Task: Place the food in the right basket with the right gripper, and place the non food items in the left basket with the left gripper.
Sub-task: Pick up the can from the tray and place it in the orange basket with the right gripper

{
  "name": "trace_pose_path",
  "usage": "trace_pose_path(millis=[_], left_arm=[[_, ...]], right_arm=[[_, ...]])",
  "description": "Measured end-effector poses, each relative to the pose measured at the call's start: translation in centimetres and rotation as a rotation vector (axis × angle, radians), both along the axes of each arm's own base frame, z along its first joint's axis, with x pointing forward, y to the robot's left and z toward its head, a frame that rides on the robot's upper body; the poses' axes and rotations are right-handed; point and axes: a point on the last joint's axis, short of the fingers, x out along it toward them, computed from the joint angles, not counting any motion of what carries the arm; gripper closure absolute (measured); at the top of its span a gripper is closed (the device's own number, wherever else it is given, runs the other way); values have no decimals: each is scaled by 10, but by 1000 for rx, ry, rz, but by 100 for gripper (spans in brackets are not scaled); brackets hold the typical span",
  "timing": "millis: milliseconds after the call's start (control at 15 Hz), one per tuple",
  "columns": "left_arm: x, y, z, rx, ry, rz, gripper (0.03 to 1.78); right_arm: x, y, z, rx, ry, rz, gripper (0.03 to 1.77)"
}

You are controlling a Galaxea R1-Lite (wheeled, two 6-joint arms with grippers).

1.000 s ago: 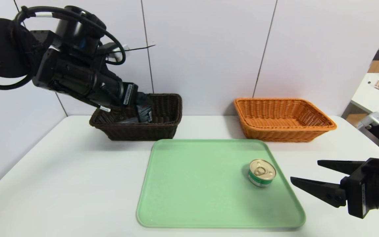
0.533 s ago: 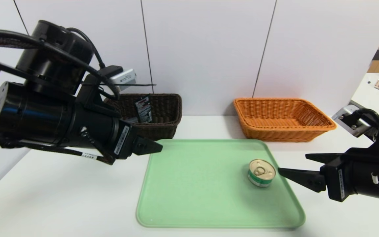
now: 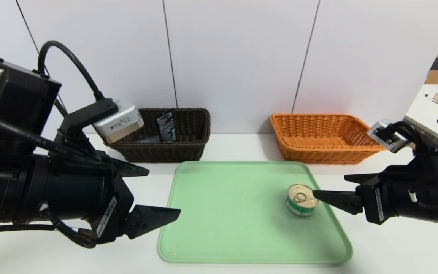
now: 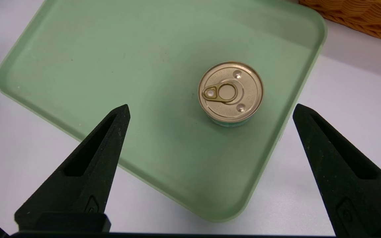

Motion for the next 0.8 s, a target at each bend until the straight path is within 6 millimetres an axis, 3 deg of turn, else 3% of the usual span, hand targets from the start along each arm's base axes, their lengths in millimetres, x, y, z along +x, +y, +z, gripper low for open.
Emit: trace_pose_path(millis=[200,800], left_arm=[[-4,1,-9,43,-1,-28,12],[-6,2,-10,45,0,-28,12]], right_arm=[[6,2,-8,-15,31,-3,10],[19,8,-22,-52,111,1,10]])
